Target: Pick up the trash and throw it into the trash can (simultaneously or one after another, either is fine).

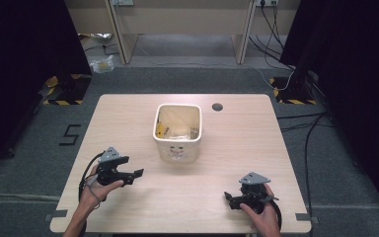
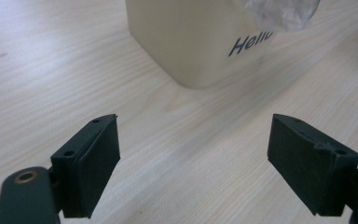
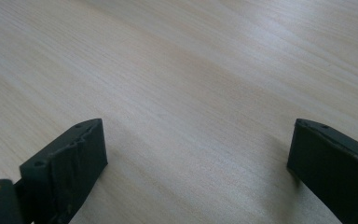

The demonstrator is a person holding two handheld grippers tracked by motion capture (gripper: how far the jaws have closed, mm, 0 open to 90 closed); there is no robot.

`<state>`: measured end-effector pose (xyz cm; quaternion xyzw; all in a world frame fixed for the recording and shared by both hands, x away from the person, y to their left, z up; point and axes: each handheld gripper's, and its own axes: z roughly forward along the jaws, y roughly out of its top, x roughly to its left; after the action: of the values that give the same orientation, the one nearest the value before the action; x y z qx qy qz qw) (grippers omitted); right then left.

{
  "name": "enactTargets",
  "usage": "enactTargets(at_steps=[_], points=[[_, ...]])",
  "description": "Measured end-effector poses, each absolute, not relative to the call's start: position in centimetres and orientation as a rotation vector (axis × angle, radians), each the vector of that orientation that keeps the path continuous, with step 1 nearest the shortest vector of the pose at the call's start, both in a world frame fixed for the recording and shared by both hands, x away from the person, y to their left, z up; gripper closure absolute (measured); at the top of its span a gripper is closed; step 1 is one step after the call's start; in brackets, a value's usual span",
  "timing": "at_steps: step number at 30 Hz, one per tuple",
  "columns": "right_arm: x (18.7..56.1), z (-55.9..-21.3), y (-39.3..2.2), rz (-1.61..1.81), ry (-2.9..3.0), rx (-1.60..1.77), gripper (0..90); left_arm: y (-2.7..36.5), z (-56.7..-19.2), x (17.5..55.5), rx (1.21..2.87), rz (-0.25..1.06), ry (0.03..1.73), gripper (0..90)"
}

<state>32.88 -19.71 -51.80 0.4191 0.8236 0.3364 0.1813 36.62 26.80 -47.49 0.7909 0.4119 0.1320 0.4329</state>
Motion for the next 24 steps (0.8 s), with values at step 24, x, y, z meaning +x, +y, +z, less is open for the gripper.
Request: enactTargets(at_steps=[24], points=[[32.9,-51.8,-19.7,0.951,2.325,1.185,4.7,27.1,-50.3,34.7,2.024,0.318,1.042,16.0]])
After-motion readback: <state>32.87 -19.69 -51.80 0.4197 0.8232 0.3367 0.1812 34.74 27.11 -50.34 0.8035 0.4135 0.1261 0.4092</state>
